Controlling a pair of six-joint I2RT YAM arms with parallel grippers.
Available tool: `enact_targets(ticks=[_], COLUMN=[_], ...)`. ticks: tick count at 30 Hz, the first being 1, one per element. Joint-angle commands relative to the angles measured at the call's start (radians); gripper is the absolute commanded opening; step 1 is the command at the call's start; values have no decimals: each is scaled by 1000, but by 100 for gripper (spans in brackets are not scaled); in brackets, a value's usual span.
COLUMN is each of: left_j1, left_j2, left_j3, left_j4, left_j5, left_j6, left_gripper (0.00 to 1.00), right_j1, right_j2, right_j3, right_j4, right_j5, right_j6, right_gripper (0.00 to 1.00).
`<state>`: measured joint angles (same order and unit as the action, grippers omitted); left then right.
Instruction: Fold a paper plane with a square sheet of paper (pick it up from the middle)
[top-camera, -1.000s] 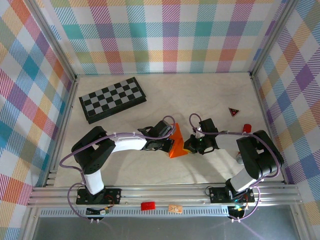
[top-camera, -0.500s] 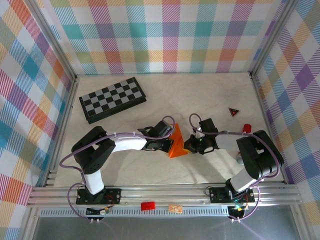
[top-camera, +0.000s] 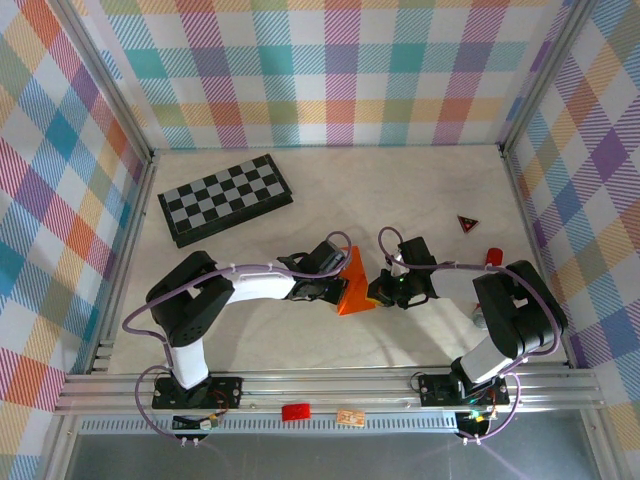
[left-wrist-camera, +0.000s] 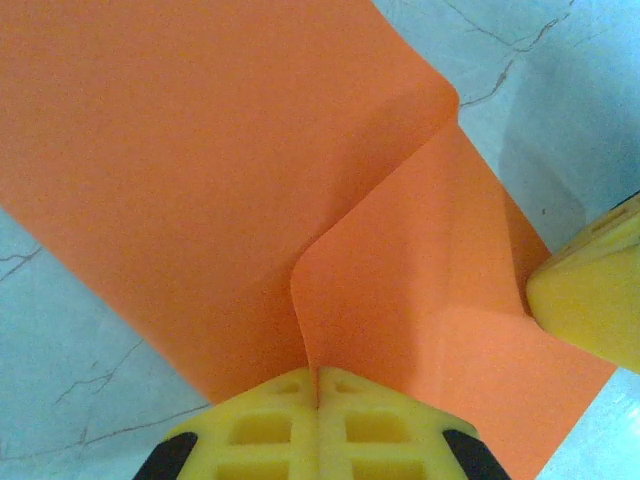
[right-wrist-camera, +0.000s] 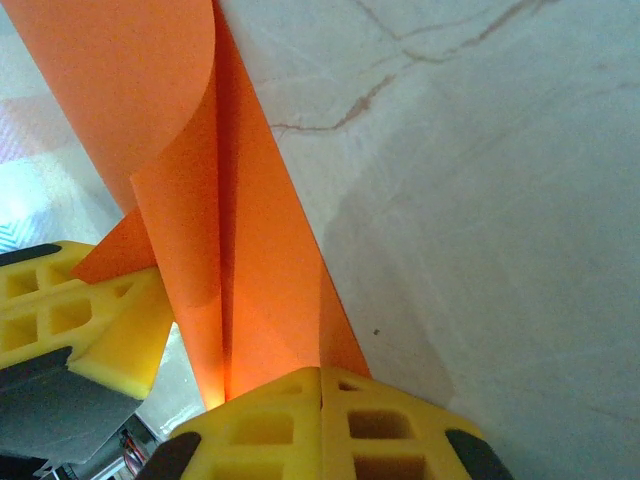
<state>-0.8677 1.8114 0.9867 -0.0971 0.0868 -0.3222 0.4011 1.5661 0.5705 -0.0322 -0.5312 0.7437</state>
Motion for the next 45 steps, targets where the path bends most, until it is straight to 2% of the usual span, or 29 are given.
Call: enact_targets(ticks=[1,45], left_j1=[9,8], left_j2=[14,-23], left_j3=[16,-22], left_j4=[-1,-11], left_j5=[-9,-51], left_j6=[1,-21], left_gripper=[5,4], right_j1=[4,4], right_j2=[11,11], right_j3=[-15,-18], right_j4=[-67,-52], right_j5=[60,59], right_j6=[-15,-12], right_gripper=[4,4])
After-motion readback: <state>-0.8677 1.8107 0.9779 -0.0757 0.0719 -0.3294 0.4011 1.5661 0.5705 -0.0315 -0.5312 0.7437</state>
